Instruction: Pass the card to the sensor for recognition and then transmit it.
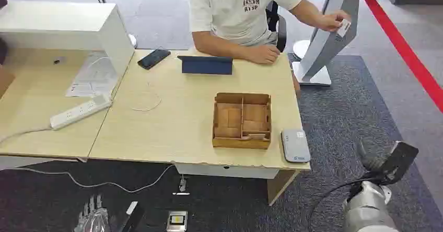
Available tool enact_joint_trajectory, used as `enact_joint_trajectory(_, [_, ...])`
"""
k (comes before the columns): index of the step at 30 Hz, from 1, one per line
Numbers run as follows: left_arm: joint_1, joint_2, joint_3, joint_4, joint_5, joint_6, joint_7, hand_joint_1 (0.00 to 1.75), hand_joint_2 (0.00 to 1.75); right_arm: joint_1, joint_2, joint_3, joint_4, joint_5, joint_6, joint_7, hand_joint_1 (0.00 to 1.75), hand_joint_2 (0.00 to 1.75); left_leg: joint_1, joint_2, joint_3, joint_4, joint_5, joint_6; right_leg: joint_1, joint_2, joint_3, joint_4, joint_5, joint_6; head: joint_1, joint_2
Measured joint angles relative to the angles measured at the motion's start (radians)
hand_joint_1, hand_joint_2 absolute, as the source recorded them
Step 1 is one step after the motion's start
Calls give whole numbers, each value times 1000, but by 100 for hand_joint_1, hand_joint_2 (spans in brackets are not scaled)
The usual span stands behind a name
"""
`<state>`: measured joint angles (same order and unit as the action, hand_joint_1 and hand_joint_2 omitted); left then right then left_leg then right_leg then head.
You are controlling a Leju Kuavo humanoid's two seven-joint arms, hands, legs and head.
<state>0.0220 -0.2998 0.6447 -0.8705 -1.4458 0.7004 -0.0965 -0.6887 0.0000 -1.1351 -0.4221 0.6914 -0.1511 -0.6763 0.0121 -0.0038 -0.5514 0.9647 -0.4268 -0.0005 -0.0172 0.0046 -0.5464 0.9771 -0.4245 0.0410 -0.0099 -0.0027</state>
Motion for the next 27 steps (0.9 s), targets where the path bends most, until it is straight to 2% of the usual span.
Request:
enact_joint_trajectory(2, [0,0,-2,0,0,0,-15,0,175,38,17,118,-88,-107,-60,36,0,175,0,-1,0,0,0,0,0,0,1,0,-1,1,0,0])
enact_joint_trajectory(4, [2,3,-2,0,0,0,-33,0,175,72,26,238,-172,-149,-144,60,0,175,-1,0,-1,0,-1,0,-1,0,0,0,-1,1,0,0])
enact_joint_trajectory(6, [2,4,-4,0,1,0,-61,0,175,99,36,366,-256,-133,-224,72,0,175,-1,2,-1,0,-1,0,-1,3,0,0,-1,0,0,0])
enact_joint_trajectory(10, [1,6,-2,0,2,0,-142,0,175,122,45,652,-387,-37,-433,102,0,175,-1,2,0,0,-1,0,-1,3,0,0,-1,0,0,0])
enact_joint_trajectory(14, [2,7,1,1,3,0,-181,0,175,121,60,884,-455,57,-502,135,0,175,0,1,-1,0,0,-2,0,2,0,1,-1,0,0,0])
enact_joint_trajectory(17, [1,8,2,2,3,0,-211,0,175,104,70,1030,-462,110,-511,160,0,175,1,1,-1,0,0,-2,0,2,0,2,-1,0,0,0])
enact_joint_trajectory(21, [1,9,6,2,3,0,-241,0,175,63,79,1156,-452,160,-513,176,0,175,1,0,-1,0,0,-2,0,2,0,2,-1,0,0,0])
enact_joint_trajectory(27, [-1,13,26,5,3,0,-287,0,175,-28,77,1300,-368,267,-513,259,0,175,0,0,-2,0,0,-2,0,2,-1,1,-1,0,0,0])
